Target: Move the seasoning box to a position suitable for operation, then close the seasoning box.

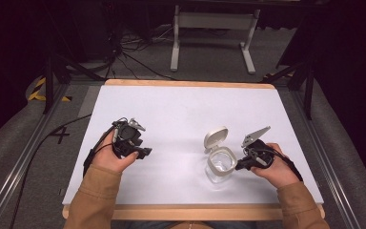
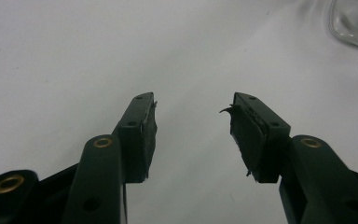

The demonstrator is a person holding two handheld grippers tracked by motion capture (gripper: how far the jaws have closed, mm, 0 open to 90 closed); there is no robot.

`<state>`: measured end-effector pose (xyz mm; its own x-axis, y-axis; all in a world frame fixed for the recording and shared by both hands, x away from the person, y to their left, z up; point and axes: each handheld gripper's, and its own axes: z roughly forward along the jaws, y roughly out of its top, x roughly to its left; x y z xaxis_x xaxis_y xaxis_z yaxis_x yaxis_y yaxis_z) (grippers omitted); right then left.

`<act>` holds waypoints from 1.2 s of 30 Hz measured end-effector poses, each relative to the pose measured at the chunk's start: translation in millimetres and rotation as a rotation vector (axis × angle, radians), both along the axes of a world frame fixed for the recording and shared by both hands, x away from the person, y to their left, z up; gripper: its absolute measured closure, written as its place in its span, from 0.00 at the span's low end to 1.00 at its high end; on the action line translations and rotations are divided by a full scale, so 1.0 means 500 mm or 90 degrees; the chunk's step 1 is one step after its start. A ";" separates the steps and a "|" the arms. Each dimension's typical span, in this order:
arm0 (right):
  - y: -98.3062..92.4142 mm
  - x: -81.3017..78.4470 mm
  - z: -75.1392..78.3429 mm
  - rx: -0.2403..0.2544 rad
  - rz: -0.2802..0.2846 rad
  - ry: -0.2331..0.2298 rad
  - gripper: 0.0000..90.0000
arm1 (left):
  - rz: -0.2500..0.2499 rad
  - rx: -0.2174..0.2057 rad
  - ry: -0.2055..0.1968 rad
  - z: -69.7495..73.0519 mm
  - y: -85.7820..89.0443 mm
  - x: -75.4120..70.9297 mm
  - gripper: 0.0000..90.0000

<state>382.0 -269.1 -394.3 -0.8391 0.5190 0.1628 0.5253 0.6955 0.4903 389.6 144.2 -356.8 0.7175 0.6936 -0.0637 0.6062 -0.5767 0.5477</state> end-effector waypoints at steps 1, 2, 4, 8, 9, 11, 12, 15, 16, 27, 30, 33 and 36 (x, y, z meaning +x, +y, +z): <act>0.001 -0.001 0.000 -0.001 0.005 0.003 1.00 | 0.001 -0.003 0.001 0.000 -0.001 0.000 0.56; 0.004 -0.004 0.001 -0.001 0.012 0.010 1.00 | 0.001 -0.003 0.001 -0.001 -0.001 0.000 0.56; 0.009 -0.007 0.001 -0.004 0.023 0.017 1.00 | 0.002 -0.005 -0.002 -0.001 -0.001 0.000 0.56; 0.022 -0.013 0.000 -0.010 0.045 0.027 1.00 | 0.001 -0.006 -0.001 -0.001 -0.003 0.001 0.56; 0.024 -0.015 0.001 -0.013 0.047 0.027 1.00 | 0.001 -0.006 -0.002 -0.001 -0.004 0.001 0.56; 0.030 -0.019 0.002 -0.017 0.052 0.031 1.00 | -0.003 -0.004 -0.003 -0.001 -0.005 0.002 0.56; 0.033 -0.021 0.002 -0.019 0.054 0.031 1.00 | -0.004 -0.004 -0.003 0.000 -0.005 0.002 0.56; 0.041 -0.026 0.002 -0.021 0.064 0.035 1.00 | -0.006 -0.005 -0.004 0.001 -0.007 0.004 0.56; 0.044 -0.028 0.002 -0.020 0.071 0.036 1.00 | -0.009 -0.003 -0.004 0.001 -0.008 0.005 0.56; -0.002 -0.024 0.044 0.023 -0.013 -0.043 1.00 | -0.012 -0.001 0.003 -0.002 -0.013 0.007 0.56; -0.018 -0.023 0.058 0.055 -0.057 -0.087 1.00 | -0.016 0.004 0.002 -0.002 -0.015 0.006 0.56; -0.028 -0.024 0.070 0.089 -0.089 -0.118 1.00 | -0.014 0.001 0.002 -0.002 -0.015 0.005 0.56; -0.035 -0.024 0.078 0.116 -0.108 -0.134 1.00 | -0.013 0.001 0.003 -0.002 -0.014 0.004 0.56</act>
